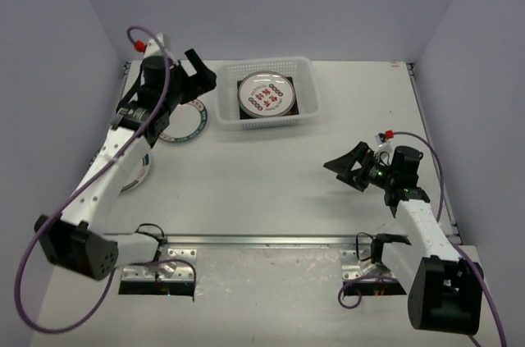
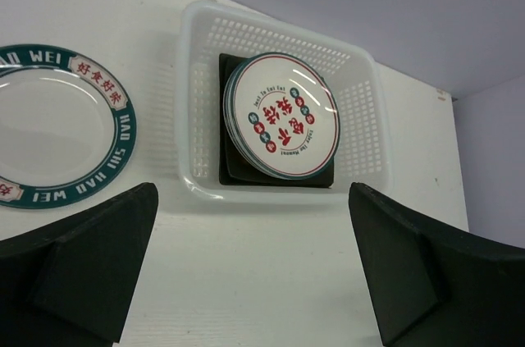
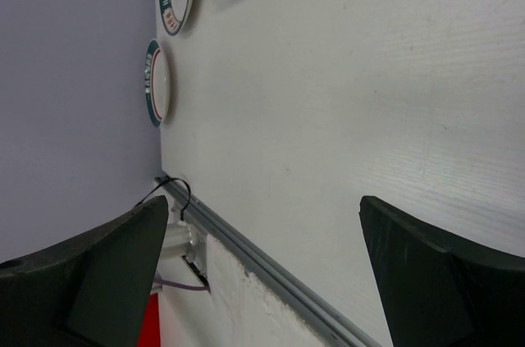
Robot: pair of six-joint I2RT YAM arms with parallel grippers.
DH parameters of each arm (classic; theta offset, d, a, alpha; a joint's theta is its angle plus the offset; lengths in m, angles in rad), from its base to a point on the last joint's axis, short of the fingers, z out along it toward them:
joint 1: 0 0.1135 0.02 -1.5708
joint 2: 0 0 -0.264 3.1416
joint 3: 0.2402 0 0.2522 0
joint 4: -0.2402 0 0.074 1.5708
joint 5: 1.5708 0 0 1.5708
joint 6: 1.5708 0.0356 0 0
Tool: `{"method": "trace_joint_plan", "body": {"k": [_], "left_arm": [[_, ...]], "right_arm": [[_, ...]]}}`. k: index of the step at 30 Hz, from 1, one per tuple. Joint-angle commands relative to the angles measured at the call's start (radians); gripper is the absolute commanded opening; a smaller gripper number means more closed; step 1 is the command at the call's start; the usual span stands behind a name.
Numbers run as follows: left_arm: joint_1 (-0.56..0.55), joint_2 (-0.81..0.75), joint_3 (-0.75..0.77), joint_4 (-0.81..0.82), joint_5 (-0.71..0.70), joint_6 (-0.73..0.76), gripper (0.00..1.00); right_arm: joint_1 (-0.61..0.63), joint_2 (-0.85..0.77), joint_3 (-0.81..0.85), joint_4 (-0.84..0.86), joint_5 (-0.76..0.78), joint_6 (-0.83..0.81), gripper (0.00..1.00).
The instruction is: Place the plates into the plastic bin on the countertop
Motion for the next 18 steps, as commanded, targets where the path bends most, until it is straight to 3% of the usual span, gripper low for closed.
{"method": "trace_joint_plan", "body": {"k": [1,11,18], "left_arm": [[0.006,-0.198,-0.162,-0.003,-0.030,0.034,1.00],[0.006,-0.478,-0.379,-0.101,-0.083,0.161,1.00],[0.006,-0.535,-0.511,-0.120,-0.198,0.138,1.00]], "right_arm": [[0.042,0.004,-0.005,0.134,0.000,0.047,0.99],[0.080,-0.040,-0.029,0.132,0.028,0.069,0.99],[0.094,-0.015,-0.086,0.312,-0.038,0.182,0.99]]}}
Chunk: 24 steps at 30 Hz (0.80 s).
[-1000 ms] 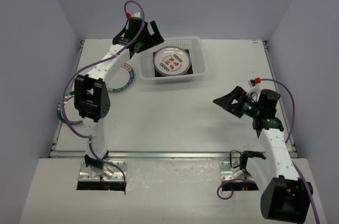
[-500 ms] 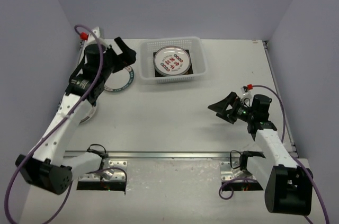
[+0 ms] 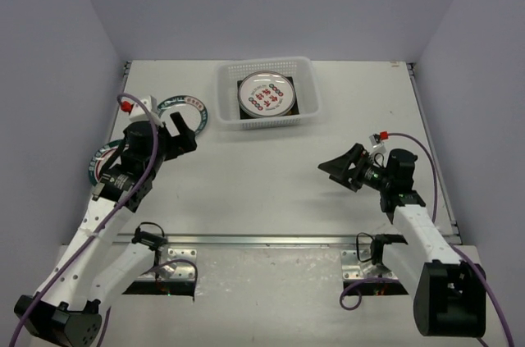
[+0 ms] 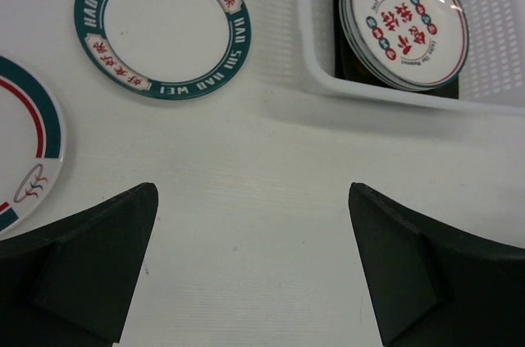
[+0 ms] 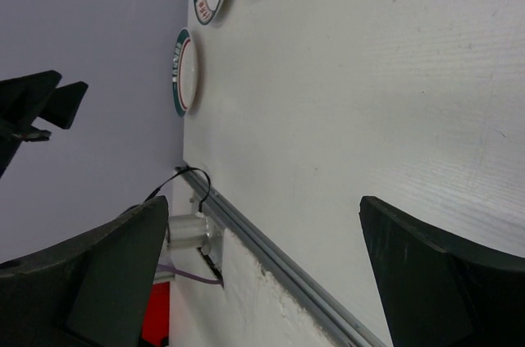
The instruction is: Place the plates into the plastic bin on the countertop
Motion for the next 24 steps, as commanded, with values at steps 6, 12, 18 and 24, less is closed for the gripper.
{"method": "trace_joint_plan", "body": {"k": [6,12,18,24], "left_arm": [[0.008,-0.020,-0.038,-0.076,-0.235,-0.245,1.00],[0.066,0.037,-0.169,-0.042,-0.259,-0.651,1.00],[0.522,0.157,-0.222,0.043,-0.019,-0.758,1.00],[0.714,0.267,-0.237,0.004,-0.040,-0.785,1.00]], "right_arm": [[0.211,0.028,0.010,0.126,0.130,0.051,0.99],[0.252,0.084,-0.022,0.279,0.101,0.138,0.99],[0.253,0.050,-0.052,0.227,0.091,0.093,0.99],[0.252,0.022,-0.095,0.257,0.087,0.094,0.99]]}}
